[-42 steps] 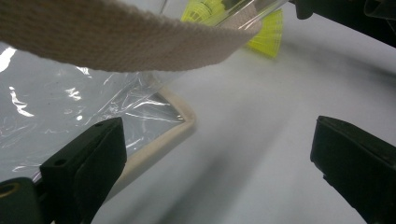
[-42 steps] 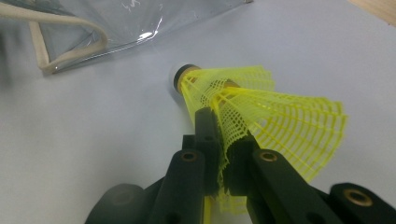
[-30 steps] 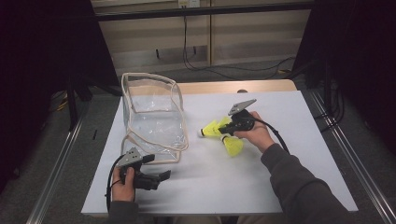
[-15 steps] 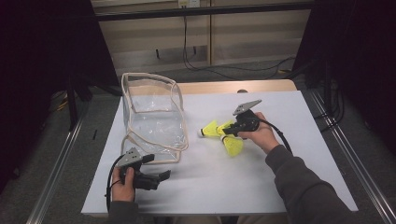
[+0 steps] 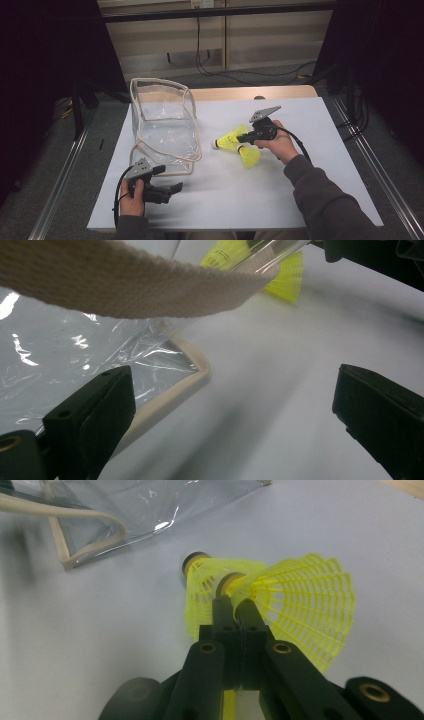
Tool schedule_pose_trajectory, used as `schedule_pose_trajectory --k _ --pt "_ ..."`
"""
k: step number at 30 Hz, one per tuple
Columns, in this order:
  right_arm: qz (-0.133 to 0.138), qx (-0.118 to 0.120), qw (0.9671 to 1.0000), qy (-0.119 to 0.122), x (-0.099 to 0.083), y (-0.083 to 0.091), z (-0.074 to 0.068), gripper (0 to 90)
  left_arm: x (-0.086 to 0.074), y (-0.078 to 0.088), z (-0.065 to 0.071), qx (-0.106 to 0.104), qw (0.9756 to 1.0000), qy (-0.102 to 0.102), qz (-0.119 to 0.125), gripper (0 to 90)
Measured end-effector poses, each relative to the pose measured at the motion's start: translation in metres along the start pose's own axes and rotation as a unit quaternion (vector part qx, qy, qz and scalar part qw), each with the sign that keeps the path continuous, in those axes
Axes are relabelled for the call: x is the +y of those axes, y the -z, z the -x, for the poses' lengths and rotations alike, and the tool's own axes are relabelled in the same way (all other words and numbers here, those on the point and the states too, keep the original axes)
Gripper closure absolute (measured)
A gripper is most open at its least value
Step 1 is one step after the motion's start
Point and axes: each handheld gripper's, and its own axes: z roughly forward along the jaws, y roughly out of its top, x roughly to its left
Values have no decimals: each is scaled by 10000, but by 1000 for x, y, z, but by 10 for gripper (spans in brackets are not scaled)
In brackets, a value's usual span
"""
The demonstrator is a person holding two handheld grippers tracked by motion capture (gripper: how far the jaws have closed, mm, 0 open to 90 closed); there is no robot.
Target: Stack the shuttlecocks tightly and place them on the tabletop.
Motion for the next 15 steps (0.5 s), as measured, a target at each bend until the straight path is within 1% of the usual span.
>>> schedule_pose_trajectory --k 2,8,15 --pt "-14 -3 10000 50 1 -2 0 896 0 0 0 -5 10000 -1 0 37" --pt "-2 30 10000 23 1 -9 -1 896 0 0 0 -5 10000 5 3 36" --pt "54 54 10000 -9 -1 -11 0 895 0 0 0 -3 10000 6 2 36"
